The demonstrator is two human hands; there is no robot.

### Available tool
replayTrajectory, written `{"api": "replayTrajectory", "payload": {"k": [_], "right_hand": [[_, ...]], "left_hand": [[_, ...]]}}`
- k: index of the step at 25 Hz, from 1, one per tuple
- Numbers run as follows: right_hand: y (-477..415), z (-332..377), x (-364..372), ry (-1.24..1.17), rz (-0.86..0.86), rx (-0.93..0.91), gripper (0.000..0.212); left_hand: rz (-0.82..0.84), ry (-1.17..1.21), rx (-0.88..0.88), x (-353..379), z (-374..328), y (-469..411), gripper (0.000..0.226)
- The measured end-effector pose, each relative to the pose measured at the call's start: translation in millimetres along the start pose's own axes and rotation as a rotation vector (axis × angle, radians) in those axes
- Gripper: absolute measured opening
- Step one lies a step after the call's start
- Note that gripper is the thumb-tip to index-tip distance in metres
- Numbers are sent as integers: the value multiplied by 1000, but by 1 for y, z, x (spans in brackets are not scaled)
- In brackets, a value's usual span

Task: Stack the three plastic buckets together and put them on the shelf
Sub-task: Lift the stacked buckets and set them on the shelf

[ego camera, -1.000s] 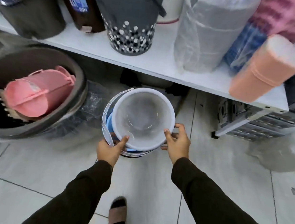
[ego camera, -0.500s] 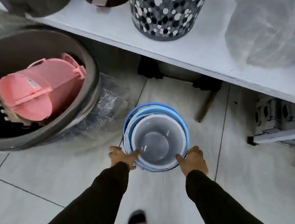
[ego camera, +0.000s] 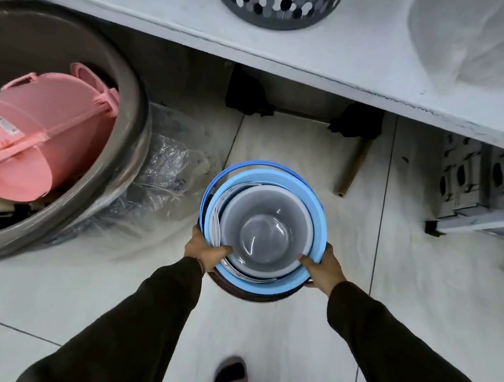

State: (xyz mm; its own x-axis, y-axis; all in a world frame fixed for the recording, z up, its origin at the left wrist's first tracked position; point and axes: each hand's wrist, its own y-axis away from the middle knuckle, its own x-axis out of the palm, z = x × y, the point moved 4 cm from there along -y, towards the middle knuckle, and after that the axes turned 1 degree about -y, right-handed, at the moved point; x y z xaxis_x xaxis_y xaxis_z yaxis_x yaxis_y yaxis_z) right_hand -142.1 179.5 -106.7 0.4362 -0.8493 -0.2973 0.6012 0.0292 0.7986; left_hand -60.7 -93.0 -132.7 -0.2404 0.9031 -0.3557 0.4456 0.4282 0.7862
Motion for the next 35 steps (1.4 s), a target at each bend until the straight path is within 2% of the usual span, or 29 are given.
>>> {"api": "replayTrajectory", "payload": {"k": [3,7,11,16,20,25,30,35], "right_hand": [[10,1,-2,143,-41,-11,56],[33,-12,-3,136,-48,-25,55],[73,-16,-10,90,-81,-90,53],[170,6,-38,61,-127,-197,54],[271,43,-68,70,-138,-239,54],[420,102,-120,-26,-186,-279,45],[510,155,-159,-115,-273,-344,47],[553,263,-196,-185,-335,-493,52]], "left_hand": [[-13,-64,-32,-5,-1,11,98],[-56,-177,23,-9,9,35,92],[-98,-154,95,-20,8,76,91],[-110,-135,203,-53,-21,173,91],[-124,-138,238,-88,-55,275,88],[-105,-21,309,-143,-107,432,81],[-191,-30,513,-185,-169,533,78],[-283,-13,691,-231,-275,583,81]]}}
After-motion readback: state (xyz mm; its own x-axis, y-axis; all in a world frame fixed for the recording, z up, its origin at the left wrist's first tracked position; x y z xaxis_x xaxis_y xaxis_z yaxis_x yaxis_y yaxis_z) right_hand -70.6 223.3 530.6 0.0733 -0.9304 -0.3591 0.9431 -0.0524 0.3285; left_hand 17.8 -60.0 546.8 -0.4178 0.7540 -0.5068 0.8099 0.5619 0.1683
